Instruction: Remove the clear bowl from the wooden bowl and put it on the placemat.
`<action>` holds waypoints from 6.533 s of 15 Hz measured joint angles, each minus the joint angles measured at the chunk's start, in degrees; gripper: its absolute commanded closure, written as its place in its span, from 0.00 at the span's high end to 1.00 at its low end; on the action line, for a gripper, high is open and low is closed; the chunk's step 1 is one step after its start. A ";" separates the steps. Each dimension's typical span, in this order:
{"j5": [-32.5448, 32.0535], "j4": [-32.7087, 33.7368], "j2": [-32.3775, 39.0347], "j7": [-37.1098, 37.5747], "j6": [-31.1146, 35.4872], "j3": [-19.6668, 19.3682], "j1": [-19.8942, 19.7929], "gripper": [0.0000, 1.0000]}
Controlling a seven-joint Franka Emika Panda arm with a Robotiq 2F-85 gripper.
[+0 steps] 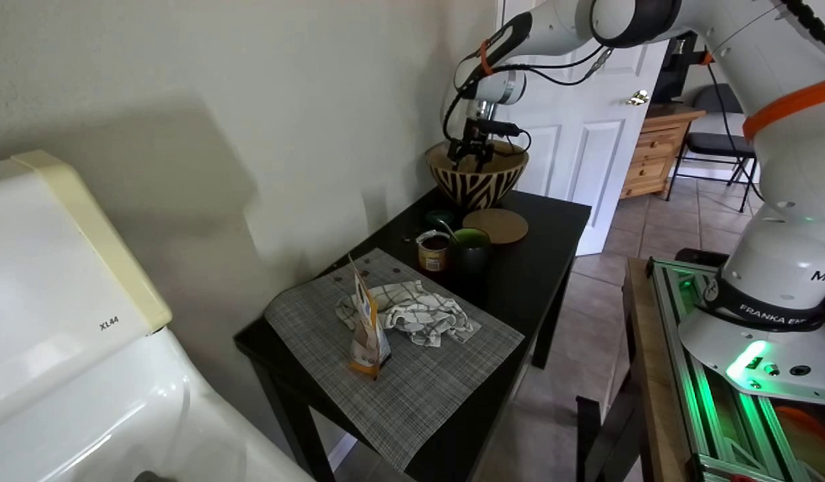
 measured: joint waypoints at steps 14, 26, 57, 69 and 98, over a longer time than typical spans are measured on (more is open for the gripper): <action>-4.67 0.00 0.65 12.23 3.57 -5.62 4.58 0.38; -8.92 0.85 4.03 17.89 9.18 -8.01 6.65 0.00; -10.41 -6.01 2.08 -4.07 23.88 -2.47 6.82 0.25; -10.47 -7.49 -1.21 -4.28 23.94 -1.28 5.69 0.02; -30.65 -72.05 -58.65 -13.61 20.27 7.48 33.04 0.08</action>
